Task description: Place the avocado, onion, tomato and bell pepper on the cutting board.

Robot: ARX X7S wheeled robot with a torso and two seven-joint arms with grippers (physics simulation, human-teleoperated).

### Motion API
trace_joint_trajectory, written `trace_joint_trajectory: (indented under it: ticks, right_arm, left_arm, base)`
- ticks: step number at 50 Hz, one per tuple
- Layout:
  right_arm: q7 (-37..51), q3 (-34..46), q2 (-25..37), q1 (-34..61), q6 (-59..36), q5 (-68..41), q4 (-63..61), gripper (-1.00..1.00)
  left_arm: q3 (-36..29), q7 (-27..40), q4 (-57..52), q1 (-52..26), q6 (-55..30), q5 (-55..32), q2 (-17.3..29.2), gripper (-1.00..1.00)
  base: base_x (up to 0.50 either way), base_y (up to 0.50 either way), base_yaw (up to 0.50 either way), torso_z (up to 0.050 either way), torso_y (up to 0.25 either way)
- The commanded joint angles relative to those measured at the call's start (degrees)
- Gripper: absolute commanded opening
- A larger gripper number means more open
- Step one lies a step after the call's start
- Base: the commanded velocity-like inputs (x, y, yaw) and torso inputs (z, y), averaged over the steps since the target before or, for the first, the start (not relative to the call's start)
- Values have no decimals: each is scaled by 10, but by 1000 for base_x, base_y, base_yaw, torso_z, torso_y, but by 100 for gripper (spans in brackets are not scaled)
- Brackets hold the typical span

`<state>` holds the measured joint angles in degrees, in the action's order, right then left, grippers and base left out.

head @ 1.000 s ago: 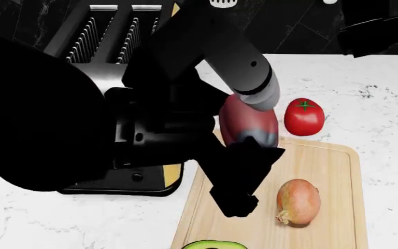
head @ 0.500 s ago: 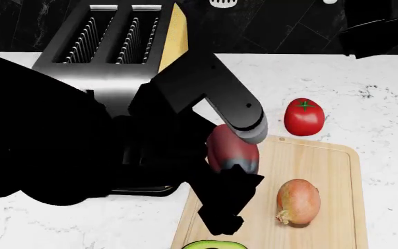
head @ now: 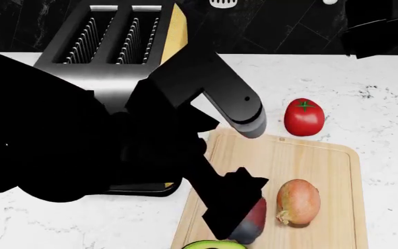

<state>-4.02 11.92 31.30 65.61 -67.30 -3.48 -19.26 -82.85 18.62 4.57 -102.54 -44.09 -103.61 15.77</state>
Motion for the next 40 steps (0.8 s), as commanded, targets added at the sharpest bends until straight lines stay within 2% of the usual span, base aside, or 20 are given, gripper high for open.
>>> trace_joint_trajectory:
  ticks: [1,8,30,40]
  right_arm:
    - [-13,-6,-14,8,3,16,1,100]
    - [-13,-4,-14,9,0,16,-1,100]
    - [-14,13,-20,29,-1,15,8,100]
    - [-16,25,-24,40,4,16,21,100]
  left_arm:
    - [33,-4,-7,-26,-11,-14,4,100]
    - [55,12,-44,-38,1,-15,42,100]
    - [143,170,-293,-29,63,-174,229,100]
    - [169,225,-370,-7,111,-196,294,100]
  base:
    - [0,0,0,0,0]
    - [0,0,0,0,0]
    - [0,0,0,0,0]
    - [0,0,0,0,0]
